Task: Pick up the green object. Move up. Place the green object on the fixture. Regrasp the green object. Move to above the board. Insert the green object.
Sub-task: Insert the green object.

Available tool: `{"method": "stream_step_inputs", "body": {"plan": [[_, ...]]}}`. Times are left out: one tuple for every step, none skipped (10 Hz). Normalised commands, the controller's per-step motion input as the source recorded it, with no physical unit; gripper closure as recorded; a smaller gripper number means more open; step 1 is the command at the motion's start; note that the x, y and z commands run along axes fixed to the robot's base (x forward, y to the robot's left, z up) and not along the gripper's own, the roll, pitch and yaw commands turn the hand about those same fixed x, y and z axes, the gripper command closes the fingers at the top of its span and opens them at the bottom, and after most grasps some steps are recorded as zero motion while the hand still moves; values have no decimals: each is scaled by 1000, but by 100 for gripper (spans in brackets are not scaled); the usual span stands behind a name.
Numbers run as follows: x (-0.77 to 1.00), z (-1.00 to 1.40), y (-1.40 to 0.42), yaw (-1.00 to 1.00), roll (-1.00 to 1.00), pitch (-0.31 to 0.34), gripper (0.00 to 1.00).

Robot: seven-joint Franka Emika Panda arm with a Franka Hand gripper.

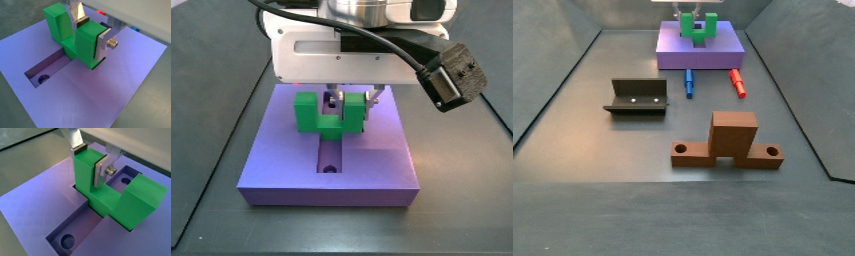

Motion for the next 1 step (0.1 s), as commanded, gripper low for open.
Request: {"method": "stream_step_inputs", "body": {"plan": [[0,0,0,0,0,0,100]]}}
